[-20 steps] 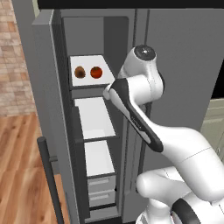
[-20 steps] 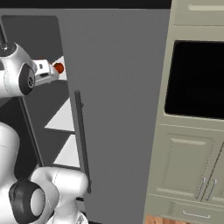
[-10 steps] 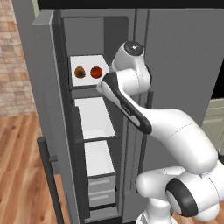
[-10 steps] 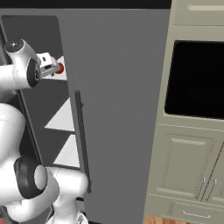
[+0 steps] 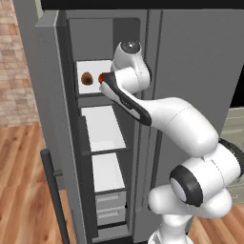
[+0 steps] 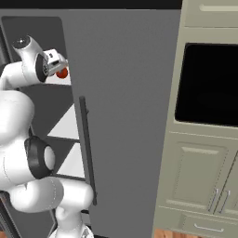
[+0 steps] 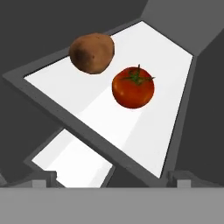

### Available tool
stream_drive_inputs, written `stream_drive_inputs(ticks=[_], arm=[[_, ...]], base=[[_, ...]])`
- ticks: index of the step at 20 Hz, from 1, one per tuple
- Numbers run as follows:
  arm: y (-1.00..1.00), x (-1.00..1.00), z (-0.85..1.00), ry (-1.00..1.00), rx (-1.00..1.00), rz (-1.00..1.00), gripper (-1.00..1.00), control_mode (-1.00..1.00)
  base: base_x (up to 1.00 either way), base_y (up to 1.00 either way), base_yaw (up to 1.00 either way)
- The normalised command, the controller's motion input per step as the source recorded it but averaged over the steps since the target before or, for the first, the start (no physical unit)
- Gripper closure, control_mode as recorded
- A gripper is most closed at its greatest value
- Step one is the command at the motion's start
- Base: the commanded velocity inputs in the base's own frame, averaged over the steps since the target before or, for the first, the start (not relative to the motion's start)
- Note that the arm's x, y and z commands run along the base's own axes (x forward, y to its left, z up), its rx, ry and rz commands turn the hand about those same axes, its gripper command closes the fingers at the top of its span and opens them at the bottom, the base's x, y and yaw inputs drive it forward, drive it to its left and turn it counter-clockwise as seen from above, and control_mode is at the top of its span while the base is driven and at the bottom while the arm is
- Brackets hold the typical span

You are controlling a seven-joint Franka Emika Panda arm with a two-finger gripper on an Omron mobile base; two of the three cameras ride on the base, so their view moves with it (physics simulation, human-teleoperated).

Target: Take the tomato and potato out of the freezer and place them in the tupperware container on the counter. Then put the tupperware containing the vegetables back in the freezer.

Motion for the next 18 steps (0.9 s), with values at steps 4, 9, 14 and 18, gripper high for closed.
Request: stream_drive_inputs(ticks=[4, 9, 14, 18], arm=[[0.14, 0.57, 0.00, 0.00, -0.04, 0.00, -1.00, -1.00], [0.22, 0.52, 0.00, 0.00, -0.05, 0.00, -1.00, -1.00], [0.13, 0.43, 0.00, 0.00, -0.06, 0.00, -1.00, -1.00], [0.05, 0.42, -0.04, 0.00, -0.04, 0.00, -1.00, -1.00]], base=[[0.00, 0.00, 0.00], [0.00, 0.00, 0.00], [0.00, 0.00, 0.00], [0.00, 0.00, 0.00]])
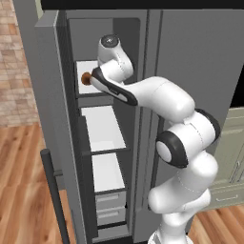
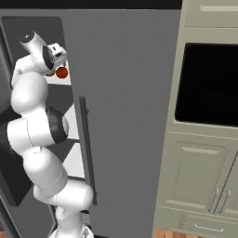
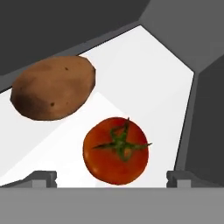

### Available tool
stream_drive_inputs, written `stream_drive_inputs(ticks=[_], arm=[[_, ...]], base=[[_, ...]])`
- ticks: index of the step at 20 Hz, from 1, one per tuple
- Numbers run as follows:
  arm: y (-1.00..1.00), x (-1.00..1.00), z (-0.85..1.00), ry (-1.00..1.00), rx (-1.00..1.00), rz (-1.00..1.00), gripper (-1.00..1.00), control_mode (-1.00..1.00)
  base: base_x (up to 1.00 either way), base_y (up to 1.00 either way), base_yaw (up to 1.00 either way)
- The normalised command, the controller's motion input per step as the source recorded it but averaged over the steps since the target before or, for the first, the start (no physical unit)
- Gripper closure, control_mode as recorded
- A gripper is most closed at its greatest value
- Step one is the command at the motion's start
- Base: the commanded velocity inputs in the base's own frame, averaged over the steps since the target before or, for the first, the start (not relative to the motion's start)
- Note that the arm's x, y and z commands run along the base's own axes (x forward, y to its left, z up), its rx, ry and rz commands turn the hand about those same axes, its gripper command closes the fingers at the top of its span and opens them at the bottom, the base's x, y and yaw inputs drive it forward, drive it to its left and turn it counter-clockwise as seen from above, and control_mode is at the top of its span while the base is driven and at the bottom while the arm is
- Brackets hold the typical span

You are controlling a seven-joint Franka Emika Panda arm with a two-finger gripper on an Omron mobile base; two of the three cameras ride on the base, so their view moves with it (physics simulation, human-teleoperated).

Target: Take the tomato and potato out of the freezer and place them in the tupperware container on the counter. Then put the tupperware containing the vegetables back in the freezer.

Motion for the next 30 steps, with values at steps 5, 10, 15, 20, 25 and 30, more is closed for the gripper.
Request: stream_drive_inputs(ticks=[5, 10, 15, 20, 25, 30], arm=[[0.00, 0.29, -0.20, 0.00, -0.01, 0.00, -1.00, -1.00], [0.00, 0.18, -0.23, 0.00, 0.00, 0.00, -1.00, -1.00], [0.00, 0.24, -0.23, 0.01, 0.00, 0.00, -1.00, -1.00], [0.00, 0.19, -0.23, 0.03, 0.00, 0.00, -1.00, -1.00], [-0.01, 0.05, -0.19, 0.06, 0.00, 0.00, 1.00, -1.00], [-0.15, -0.18, -0.08, 0.02, 0.00, -0.07, 1.00, -1.00]], base=[[0.00, 0.00, 0.00], [0.00, 0.00, 0.00], [0.00, 0.00, 0.00], [0.00, 0.00, 0.00], [0.00, 0.00, 0.00], [0.00, 0.00, 0.00]])
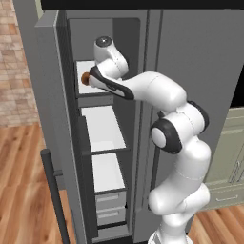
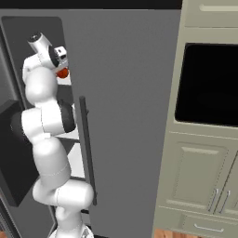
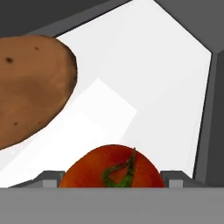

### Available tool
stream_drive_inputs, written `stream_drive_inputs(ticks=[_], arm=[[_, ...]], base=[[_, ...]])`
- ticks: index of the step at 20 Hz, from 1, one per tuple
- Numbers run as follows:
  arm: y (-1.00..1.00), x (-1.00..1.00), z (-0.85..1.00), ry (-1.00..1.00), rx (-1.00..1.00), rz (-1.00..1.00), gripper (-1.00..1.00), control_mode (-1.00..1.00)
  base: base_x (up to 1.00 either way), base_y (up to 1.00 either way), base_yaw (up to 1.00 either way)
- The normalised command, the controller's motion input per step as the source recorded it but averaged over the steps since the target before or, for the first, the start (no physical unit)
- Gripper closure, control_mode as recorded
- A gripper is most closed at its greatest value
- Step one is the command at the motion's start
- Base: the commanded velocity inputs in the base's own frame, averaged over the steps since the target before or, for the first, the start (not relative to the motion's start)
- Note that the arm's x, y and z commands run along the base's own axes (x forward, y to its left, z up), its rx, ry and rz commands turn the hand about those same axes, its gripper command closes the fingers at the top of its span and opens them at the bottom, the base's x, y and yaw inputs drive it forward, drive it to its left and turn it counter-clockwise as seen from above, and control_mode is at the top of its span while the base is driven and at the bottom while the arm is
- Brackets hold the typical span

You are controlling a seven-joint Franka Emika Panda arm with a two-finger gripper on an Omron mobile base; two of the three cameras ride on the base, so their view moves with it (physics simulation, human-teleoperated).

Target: Take the tomato and potato out of the freezer and place them in the tupperware container on the counter. Then put the tupperware containing the vegetables back in the freezer.

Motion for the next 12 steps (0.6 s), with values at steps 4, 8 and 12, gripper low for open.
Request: stream_drive_inputs(ticks=[4, 8, 12], arm=[[-0.09, -0.65, 0.00, -0.01, 0.00, -0.09, 1.00, -1.00], [-0.01, -0.85, 0.00, -0.07, 0.01, -0.05, 1.00, -1.00], [0.00, -0.93, 0.00, -0.07, 0.08, 0.00, 1.00, -1.00]], base=[[0.00, 0.00, 0.00], [0.00, 0.00, 0.00], [0.00, 0.00, 0.00]])
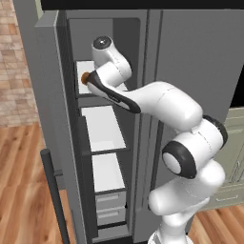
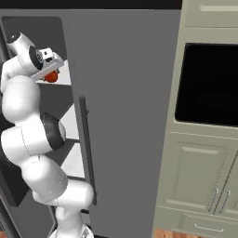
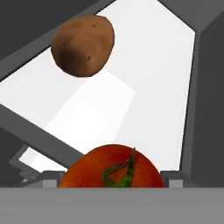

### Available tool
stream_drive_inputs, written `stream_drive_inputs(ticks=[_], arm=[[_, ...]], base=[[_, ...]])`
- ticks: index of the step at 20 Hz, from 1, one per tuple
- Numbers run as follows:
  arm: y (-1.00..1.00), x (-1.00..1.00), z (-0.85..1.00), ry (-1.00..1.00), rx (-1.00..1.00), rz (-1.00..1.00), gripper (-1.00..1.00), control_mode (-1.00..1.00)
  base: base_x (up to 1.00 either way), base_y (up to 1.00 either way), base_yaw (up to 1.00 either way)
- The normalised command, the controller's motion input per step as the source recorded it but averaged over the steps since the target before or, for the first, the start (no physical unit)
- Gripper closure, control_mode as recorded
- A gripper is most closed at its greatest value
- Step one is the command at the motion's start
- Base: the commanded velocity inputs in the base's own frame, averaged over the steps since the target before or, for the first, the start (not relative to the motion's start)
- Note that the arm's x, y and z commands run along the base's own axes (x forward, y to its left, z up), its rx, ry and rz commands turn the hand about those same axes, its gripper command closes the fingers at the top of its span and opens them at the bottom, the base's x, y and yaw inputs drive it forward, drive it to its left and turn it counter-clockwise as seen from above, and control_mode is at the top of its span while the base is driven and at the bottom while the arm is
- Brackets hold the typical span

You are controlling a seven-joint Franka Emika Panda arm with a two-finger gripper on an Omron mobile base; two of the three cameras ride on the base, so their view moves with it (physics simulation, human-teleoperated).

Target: Take the tomato and potato out of the freezer and place them in the tupperware container on the counter. Then put the tupperware containing the vegetables back in the freezer.

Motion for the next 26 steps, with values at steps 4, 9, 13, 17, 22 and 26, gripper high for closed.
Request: stream_drive_inputs(ticks=[4, 9, 13, 17, 22, 26], arm=[[-0.09, -1.00, 0.01, -0.02, 0.18, 0.00, 1.00, -1.00], [-0.39, -1.00, 0.00, -0.01, 0.20, 0.00, 1.00, -1.00], [-0.67, -1.00, 0.00, 0.00, 0.13, 0.00, 1.00, -1.00], [-0.74, -1.00, 0.00, 0.00, 0.04, 0.00, 1.00, -1.00], [-0.71, -0.87, 0.00, 0.08, 0.00, -0.06, 1.00, -1.00], [-0.51, -0.48, -0.12, 0.23, 0.00, -0.13, 1.00, -1.00]], base=[[0.00, 0.00, 0.00], [0.00, 0.00, 0.00], [0.00, 0.00, 0.00], [0.00, 0.00, 0.00], [0.00, 0.00, 0.00], [0.00, 0.00, 0.00]])
